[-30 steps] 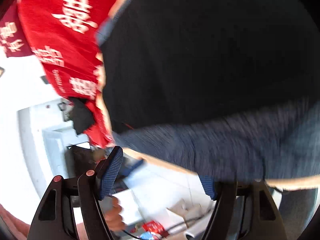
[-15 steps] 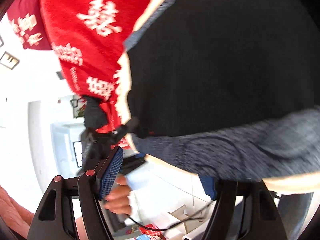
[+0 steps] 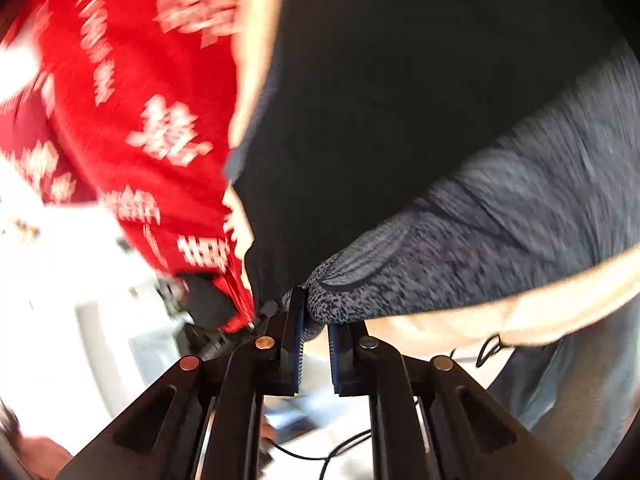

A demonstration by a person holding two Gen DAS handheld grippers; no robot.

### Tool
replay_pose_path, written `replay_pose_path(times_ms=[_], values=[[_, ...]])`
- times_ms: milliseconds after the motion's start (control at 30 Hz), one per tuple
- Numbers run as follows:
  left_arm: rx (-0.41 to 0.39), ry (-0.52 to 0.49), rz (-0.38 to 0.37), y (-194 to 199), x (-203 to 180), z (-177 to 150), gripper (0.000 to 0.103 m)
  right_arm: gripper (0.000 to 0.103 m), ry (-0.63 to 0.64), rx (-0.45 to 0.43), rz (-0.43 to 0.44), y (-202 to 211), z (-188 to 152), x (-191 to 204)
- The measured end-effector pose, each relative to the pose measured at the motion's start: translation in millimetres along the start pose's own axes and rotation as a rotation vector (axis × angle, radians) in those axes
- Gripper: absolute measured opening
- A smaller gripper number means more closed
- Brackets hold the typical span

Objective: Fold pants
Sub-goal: 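Lift the hems with both grippers and fold them over toward the waistband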

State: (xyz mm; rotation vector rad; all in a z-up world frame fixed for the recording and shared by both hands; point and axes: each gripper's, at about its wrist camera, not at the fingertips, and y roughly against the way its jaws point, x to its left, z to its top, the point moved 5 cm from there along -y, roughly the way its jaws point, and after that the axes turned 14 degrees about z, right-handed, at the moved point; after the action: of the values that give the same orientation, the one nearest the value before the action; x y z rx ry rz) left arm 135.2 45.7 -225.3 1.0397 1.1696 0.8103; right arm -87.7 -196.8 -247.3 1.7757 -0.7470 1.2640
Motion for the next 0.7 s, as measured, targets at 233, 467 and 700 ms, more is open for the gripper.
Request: replay_pose_path(times_ms=[233,467,700], values=[[-0.133,-0.096,-0.029,35,-65,77,0.028,0.012,0.239,0.107,-0.078,-23,89,89],[-0.186,-0.128,0.090,-26,-102,178,0.028,0.015,0.292,0.246,-0.217,-79,210,91],[-0.079,-0.077,0.204,-91,-95,206,0.031,0.015,0.245,0.361,-0.386,-139,281,24]])
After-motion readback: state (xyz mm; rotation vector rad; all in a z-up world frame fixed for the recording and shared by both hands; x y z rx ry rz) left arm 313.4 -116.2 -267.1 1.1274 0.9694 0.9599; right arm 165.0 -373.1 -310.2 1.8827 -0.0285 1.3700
